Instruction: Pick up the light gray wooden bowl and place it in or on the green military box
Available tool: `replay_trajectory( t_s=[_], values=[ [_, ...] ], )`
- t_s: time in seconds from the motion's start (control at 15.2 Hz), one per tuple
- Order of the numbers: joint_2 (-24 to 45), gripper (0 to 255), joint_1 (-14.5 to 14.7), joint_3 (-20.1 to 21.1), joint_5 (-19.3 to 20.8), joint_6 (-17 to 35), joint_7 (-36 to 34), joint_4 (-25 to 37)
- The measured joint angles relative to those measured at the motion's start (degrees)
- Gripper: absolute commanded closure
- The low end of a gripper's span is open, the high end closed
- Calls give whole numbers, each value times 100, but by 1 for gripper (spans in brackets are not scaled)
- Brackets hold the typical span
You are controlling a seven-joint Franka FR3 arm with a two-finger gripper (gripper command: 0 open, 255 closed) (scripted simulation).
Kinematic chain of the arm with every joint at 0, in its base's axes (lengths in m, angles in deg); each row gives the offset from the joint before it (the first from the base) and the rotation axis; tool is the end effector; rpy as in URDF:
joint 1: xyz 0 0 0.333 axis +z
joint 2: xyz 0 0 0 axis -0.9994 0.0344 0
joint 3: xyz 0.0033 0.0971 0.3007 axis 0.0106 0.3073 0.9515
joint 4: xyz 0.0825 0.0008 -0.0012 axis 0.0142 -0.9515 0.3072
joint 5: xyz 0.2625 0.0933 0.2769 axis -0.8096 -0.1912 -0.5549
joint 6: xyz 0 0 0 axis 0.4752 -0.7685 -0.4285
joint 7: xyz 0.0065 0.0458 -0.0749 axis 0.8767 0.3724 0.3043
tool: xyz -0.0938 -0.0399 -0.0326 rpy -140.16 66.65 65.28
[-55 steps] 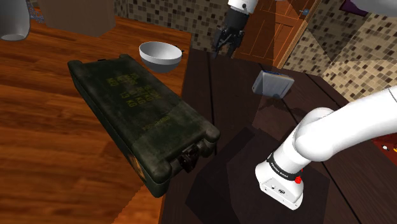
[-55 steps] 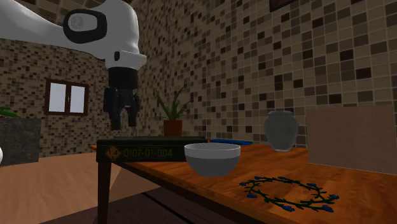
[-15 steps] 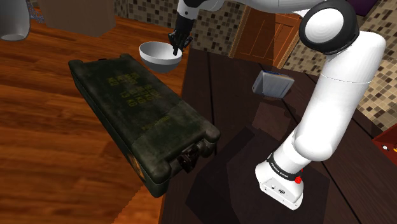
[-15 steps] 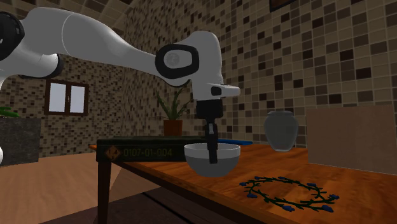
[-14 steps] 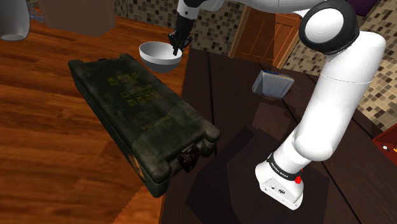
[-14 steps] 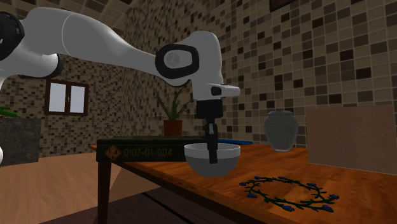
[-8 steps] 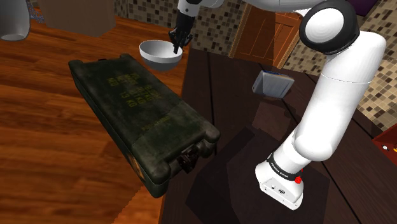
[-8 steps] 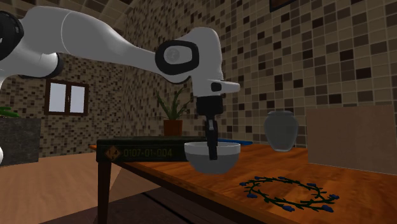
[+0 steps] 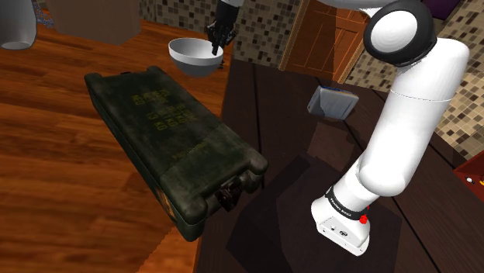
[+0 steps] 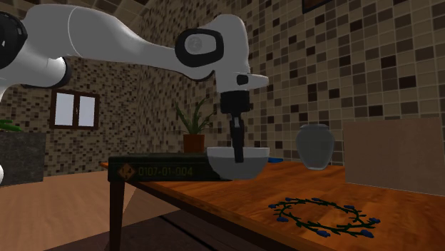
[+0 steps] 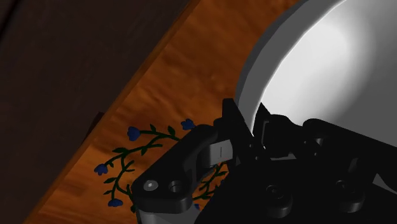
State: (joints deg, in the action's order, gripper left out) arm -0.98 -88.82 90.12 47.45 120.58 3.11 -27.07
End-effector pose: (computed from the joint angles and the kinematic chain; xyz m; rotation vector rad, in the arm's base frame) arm 0.6588 0.0265 0.5448 -3.0222 0.1902 -0.1160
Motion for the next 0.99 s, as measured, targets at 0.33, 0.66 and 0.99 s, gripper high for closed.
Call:
replay_trajectory(
  t_s=[0.33, 0.66, 0.99],
  values=[
    [75, 255, -1, -1, 12, -444, -39, 522],
    [201, 255, -7, -3, 20, -900, -70, 1104],
    [350, 255, 2, 3, 30, -1369, -123, 1725]
  ],
)
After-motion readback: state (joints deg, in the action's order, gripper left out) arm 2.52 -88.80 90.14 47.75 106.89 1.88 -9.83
